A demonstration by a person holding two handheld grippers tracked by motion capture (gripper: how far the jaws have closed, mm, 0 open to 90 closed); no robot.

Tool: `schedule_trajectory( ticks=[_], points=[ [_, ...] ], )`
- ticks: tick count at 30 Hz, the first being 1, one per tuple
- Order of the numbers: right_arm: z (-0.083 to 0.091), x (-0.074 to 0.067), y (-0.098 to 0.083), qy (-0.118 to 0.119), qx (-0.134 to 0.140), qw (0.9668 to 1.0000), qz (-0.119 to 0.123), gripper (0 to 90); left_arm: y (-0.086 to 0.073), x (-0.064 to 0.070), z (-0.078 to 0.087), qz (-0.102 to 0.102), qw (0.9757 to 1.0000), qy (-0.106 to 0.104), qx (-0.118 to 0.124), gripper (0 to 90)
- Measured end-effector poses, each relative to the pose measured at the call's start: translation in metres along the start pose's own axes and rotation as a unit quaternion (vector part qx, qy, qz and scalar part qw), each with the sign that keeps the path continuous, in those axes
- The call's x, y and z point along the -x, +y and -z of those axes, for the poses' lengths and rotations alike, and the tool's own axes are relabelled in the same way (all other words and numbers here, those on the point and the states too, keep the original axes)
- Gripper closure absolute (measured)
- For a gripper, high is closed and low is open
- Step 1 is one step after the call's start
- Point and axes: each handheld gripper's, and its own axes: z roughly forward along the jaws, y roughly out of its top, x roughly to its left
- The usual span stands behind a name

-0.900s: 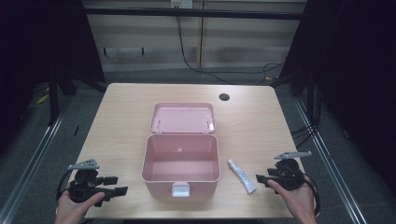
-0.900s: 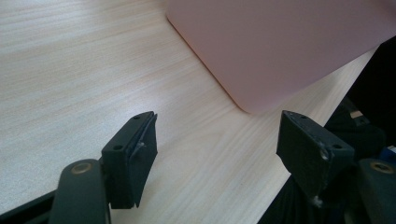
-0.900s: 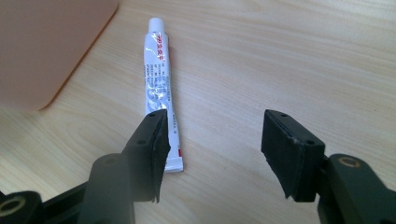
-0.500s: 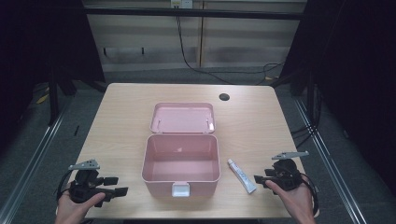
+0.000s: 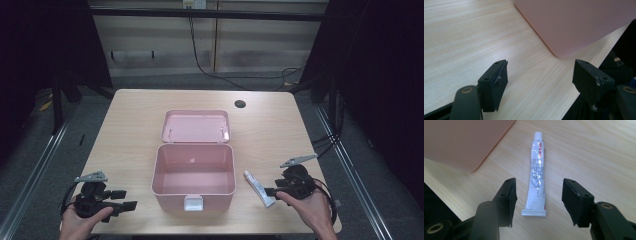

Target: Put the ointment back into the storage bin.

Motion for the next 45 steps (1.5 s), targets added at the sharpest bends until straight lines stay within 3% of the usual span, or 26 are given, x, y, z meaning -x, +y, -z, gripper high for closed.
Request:
schedule_trajectory(
  ticks=[6, 7, 11, 20, 23, 30, 35, 45],
  points=[
    [0.003, -0.003, 0.011, 0.002, -0.01, 0.9999, 0.001, 45.1, -0.001, 0.001, 0.0, 0.003, 1.0, -0.001, 0.001, 28.0],
    [0.001, -0.003, 0.015, 0.006, -0.029, 0.9996, 0.0, 44.3, 0.0, 0.001, 0.0, 0.001, 1.0, 0.0, 0.001, 28.0],
    [-0.007, -0.004, 0.023, 0.002, -0.061, 0.9981, 0.011, 46.8, -0.001, 0.0, 0.0, 0.002, 1.0, -0.001, 0.0, 28.0],
    [-0.017, -0.01, 0.039, 0.006, -0.11, 0.9935, 0.028, 51.2, 0.0, 0.0, 0.0, 0.002, 1.0, -0.003, 0.0, 27.8],
    [-0.023, -0.011, 0.045, 0.005, -0.144, 0.9892, 0.028, 49.5, 0.0, 0.001, 0.0, 0.002, 1.0, -0.004, 0.0, 27.8],
    [-0.032, -0.009, 0.055, 0.004, -0.185, 0.9824, 0.029, 53.9, 0.0, 0.0, 0.0, 0.0, 1.0, -0.006, -0.001, 27.6],
    [-0.044, -0.003, 0.061, -0.005, -0.228, 0.9735, 0.019, 61.8, 0.0, 0.001, -0.001, 0.001, 1.0, -0.007, 0.0, 27.6],
    [-0.058, -0.005, 0.063, -0.008, -0.247, 0.9685, 0.031, 63.6, 0.0, 0.0, 0.0, 0.0, 1.0, -0.008, -0.001, 27.6]
  ],
)
